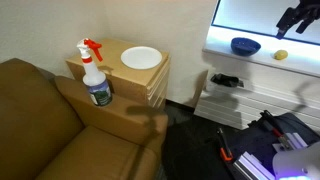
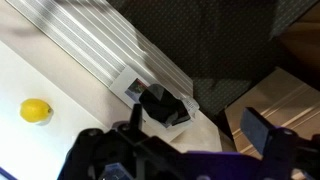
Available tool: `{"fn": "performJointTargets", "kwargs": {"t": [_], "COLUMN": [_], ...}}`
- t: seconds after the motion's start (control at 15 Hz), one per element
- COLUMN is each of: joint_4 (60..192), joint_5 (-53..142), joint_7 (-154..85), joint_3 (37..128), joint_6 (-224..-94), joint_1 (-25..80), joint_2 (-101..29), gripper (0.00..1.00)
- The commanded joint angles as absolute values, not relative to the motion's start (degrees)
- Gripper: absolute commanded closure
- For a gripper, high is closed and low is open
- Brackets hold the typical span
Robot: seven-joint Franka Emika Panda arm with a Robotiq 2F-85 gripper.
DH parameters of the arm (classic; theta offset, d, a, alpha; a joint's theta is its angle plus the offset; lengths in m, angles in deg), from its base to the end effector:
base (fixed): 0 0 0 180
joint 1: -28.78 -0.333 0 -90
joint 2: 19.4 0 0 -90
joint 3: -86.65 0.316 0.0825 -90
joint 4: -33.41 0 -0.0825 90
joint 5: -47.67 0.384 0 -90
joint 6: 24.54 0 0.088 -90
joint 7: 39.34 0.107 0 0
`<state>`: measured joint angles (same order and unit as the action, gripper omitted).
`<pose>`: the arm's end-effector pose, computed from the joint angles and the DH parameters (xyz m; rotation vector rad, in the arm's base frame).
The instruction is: Move the spray bottle from the arm rest to the table
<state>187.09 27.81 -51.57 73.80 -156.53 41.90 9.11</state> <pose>0.3444 -0.1718 0.3964 2.9475 -0.0020 0.0899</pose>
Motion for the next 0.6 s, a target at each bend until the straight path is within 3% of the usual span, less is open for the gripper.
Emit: {"fn": "performJointTargets", "kwargs": {"t": [0.0,0.27,0.53], "joint_4": [187.0,184.1,178.6], "joint_5": [28.1,31.6,36.2], "joint_7": [-51.8,-57.5,-59.8], "joint_3": [74.2,73.2,79.2], "joint_6": [-156.4,-157.4,-159.4], "joint_1": [42.3,37.9,29.2], "joint_2": [9.1,1.9,-6.5], "gripper": [0.00,0.00,0.00]}}
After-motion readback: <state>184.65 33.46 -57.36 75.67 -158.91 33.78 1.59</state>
